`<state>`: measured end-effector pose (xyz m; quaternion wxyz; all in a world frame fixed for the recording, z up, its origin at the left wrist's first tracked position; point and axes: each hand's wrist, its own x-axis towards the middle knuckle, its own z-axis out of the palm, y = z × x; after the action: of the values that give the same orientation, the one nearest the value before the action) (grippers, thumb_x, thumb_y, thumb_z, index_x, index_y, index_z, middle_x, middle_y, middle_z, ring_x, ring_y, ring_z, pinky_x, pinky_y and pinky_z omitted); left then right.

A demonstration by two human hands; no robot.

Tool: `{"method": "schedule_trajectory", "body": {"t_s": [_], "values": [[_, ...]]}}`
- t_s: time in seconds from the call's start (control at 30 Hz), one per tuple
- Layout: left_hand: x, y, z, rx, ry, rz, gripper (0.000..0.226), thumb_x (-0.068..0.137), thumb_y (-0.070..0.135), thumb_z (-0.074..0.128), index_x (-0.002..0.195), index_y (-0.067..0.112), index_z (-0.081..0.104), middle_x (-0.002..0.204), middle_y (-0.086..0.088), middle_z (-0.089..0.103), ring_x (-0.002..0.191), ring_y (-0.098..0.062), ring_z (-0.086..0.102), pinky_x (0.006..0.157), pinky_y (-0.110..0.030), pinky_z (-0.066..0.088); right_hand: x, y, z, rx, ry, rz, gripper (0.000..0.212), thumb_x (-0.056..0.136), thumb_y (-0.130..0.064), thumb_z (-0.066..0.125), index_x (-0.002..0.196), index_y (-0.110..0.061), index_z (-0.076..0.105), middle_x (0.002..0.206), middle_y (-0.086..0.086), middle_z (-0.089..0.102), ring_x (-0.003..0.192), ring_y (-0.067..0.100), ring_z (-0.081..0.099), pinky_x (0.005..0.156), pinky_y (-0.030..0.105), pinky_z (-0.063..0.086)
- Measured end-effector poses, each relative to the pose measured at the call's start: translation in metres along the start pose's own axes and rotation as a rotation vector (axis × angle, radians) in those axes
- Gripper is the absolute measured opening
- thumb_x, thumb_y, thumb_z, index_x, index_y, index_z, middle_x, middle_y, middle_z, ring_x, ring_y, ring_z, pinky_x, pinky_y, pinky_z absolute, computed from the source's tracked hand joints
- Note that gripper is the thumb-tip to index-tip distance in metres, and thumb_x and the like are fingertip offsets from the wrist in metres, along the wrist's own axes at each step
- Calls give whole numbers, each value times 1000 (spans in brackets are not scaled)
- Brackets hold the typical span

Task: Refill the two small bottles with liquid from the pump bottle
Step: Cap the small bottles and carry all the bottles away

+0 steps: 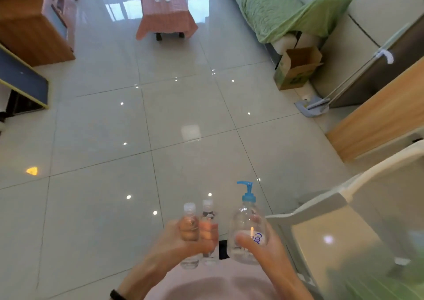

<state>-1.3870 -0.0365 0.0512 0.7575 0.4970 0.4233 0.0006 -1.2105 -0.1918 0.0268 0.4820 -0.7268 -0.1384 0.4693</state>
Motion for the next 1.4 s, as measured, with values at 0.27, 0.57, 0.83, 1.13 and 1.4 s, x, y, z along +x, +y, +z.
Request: {"method": "schedule_trajectory", "body": {"t_s": [0.27, 0.57, 0.83, 1.13, 1.4], "values": [[125, 103, 27, 223, -232, -20, 37, 74, -8, 83, 107, 9, 81, 102, -12, 81, 107, -26, 77, 96, -41, 58, 73, -50, -42, 134, 259, 15, 54, 63, -50, 81, 114, -60, 67, 109, -26, 72, 95, -4, 73, 73, 13, 56], [286, 221, 127, 403, -379, 33, 37, 71, 3, 85, 106, 11, 82, 110, -15, 81, 105, -24, 78, 94, -38, 60, 184, -100, -166, 286, 411, 7, 69, 58, -54, 82, 122, -59, 59, 108, -37, 69, 100, -10, 70, 73, 11, 56], [393, 311, 191, 442, -441, 17, 42, 69, 3, 86, 110, 12, 82, 113, -16, 80, 110, -24, 77, 85, -24, 60, 254, -160, -268, 397, 485, 26, 79, 52, -57, 81, 127, -50, 55, 116, -21, 68, 91, -11, 70, 71, 8, 52], [529, 402, 281, 535, -603, 12, 38, 71, -2, 84, 106, 12, 82, 111, -20, 80, 109, -25, 78, 82, -23, 60, 355, -201, -365, 460, 614, 41, 89, 54, -57, 82, 137, -43, 53, 131, -15, 65, 106, 1, 71, 93, 29, 59], [657, 500, 407, 627, -854, -6, 35, 76, -16, 82, 106, -1, 80, 110, -30, 75, 92, -19, 78, 76, -21, 61, 431, -259, -465, 506, 821, 35, 87, 51, -53, 84, 132, -51, 54, 124, -19, 67, 100, -11, 68, 78, 15, 57]]}}
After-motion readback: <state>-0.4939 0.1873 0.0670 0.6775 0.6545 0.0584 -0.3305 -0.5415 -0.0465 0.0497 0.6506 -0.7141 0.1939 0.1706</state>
